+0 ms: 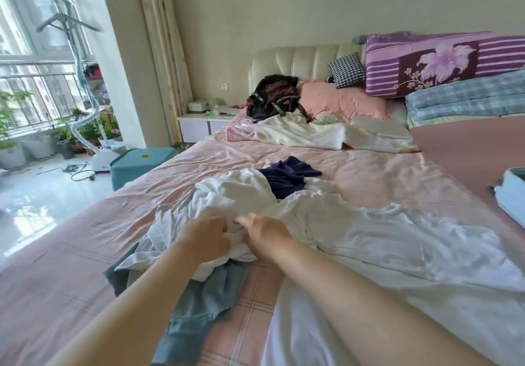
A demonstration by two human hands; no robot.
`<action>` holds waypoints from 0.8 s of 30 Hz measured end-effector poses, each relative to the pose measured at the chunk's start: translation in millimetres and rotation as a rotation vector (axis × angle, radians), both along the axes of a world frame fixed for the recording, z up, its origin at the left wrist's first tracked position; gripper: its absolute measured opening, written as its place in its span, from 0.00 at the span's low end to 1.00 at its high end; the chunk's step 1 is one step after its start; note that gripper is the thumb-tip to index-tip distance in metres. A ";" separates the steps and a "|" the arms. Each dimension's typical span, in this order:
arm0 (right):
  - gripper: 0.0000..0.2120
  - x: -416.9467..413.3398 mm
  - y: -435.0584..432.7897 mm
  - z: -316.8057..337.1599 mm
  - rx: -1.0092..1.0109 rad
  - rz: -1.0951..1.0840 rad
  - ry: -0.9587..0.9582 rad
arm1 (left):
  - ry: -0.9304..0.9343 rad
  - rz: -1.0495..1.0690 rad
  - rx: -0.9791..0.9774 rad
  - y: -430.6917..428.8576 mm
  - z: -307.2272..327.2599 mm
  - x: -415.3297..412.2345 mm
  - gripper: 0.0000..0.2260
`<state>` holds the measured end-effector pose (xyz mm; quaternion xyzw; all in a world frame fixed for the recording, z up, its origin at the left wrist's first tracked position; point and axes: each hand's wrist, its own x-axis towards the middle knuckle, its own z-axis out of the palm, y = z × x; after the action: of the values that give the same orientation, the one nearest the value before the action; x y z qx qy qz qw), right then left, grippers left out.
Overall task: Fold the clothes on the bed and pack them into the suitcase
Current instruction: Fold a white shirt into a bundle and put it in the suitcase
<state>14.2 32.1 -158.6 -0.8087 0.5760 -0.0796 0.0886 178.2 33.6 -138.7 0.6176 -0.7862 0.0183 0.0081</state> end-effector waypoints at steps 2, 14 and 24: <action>0.15 7.8 0.9 0.8 -0.080 -0.010 0.022 | -0.010 -0.007 0.031 4.6 4.2 7.8 0.09; 0.13 -125.2 23.3 49.7 -0.219 -0.669 -0.560 | 0.192 -0.098 0.090 18.1 47.9 -45.4 0.16; 0.21 -256.2 91.7 47.8 0.589 -0.756 -1.163 | 0.837 -0.238 0.807 50.1 44.4 -247.1 0.16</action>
<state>-242.0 123.8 -110.8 -0.3266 0.6723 -0.3614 0.5575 -68.9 83.7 -94.3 0.4340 -0.7248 -0.5285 0.0839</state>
